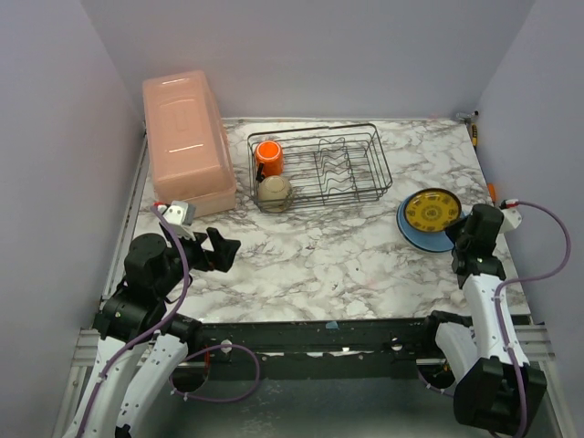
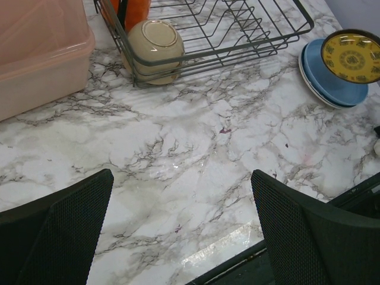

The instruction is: Load the mixed dishes into the dish rack

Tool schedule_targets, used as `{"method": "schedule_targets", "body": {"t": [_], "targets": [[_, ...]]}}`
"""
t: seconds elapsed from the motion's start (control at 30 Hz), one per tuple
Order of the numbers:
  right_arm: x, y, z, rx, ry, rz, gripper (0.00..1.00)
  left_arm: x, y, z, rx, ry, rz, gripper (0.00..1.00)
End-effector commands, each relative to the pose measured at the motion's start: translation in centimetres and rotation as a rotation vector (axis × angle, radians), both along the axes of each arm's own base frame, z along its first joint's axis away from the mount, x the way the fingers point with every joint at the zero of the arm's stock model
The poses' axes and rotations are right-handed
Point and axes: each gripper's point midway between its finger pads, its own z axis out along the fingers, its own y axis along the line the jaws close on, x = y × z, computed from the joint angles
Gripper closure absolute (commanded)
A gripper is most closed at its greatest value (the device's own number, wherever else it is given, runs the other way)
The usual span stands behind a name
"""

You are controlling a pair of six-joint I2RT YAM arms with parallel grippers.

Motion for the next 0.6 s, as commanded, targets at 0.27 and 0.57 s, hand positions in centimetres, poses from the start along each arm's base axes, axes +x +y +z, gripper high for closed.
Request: {"method": "schedule_targets", "body": {"t": [0.27, 0.57], "targets": [[2.1, 7.7, 8.9, 0.096, -0.237, 0.443, 1.0, 0.8, -5.6, 2.9, -0.27, 0.061, -0.197, 0.01], [1.5, 13.8, 12.7, 0.252, -0.332, 0.787, 1.0, 4.0, -10.9, 6.7, -0.38, 0.248, -0.418, 0.02]]}}
